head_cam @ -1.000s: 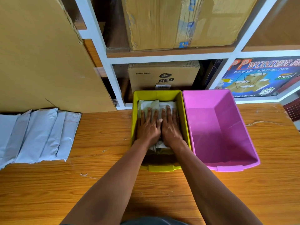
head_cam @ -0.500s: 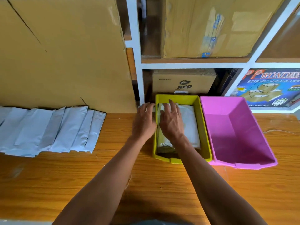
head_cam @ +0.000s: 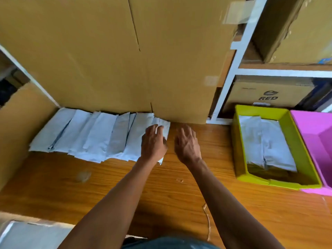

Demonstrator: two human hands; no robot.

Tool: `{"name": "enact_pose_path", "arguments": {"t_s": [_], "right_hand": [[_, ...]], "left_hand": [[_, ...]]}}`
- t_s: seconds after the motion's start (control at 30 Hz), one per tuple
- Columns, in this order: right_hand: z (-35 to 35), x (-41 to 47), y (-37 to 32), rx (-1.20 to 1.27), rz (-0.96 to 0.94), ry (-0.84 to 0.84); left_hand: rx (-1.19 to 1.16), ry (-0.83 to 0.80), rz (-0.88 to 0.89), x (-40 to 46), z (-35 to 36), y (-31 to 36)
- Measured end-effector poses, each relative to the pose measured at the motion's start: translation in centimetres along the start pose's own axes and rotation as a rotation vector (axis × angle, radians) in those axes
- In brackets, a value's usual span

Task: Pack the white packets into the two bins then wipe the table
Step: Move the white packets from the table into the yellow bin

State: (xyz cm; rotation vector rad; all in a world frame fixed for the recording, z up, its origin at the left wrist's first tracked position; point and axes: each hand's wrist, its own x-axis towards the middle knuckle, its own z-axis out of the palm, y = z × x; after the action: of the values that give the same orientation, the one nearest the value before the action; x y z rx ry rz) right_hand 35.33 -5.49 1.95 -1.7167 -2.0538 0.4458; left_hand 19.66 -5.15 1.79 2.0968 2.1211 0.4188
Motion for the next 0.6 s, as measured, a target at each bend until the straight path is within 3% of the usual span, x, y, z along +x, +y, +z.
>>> {"name": "enact_pose_path", "arguments": {"t_s": [0.3, 0.6], "right_hand": [[7.7, 2.8, -6.8, -0.041, 0.012, -0.118], [10.0, 6.4, -7.9, -0.062, 0.101, -0.149]], "left_hand": [[0.031, -0.118, -0.059, 2.5, -0.3, -9.7], [-0.026, -0.231, -0.038, 6.8, 1.3, -12.1]]}}
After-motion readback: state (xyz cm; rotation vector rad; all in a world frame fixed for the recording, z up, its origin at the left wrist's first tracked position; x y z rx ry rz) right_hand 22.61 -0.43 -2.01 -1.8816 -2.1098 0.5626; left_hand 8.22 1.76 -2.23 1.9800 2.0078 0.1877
